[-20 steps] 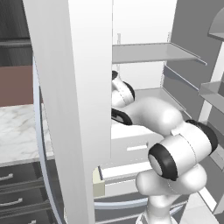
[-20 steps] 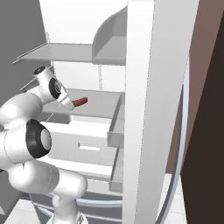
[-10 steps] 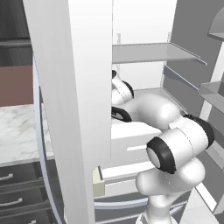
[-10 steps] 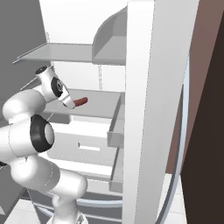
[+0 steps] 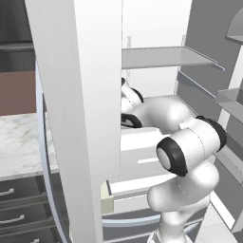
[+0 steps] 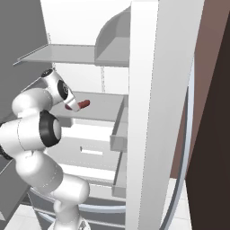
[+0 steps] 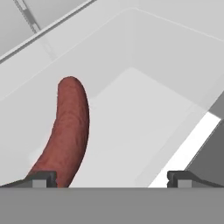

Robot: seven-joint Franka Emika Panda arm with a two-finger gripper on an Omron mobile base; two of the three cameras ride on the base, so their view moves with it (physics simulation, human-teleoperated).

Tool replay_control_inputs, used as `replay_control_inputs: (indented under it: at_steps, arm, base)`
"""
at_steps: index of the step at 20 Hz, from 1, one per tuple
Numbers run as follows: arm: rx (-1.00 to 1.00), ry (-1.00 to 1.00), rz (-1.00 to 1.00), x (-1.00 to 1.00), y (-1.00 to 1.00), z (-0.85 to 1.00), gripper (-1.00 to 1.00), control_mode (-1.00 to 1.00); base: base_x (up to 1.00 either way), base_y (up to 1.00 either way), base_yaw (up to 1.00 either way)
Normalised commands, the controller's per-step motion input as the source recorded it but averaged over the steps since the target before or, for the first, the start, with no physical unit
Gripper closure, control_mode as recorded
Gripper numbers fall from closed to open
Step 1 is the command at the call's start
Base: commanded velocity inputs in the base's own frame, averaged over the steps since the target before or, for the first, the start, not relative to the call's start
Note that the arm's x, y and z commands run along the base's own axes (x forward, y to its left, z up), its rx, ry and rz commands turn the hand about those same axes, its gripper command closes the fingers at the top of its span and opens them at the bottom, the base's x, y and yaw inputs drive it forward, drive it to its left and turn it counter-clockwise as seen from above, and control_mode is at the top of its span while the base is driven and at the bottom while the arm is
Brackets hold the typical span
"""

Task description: Move the hot dog bun to the plate on the dining table and place the condiment next to that plate. Then navigate to the fridge and take the sausage and place it on the plate as well.

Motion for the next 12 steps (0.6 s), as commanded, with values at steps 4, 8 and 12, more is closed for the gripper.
replay_control_inputs:
  at_steps: [4,8,12]
  arm:
    - [0.00,0.00,0.00,0.27,0.00,-0.12,-1.00,-1.00]
    - [0.00,0.00,0.00,0.27,0.00,-0.10,-1.00,-1.00]
    - [0.00,0.00,0.00,0.27,0.00,-0.09,-1.00,-1.00]
  base:
    - [0.00,0.00,0.00]
    - [0.00,0.00,0.00]
    - [0.00,0.00,0.00]
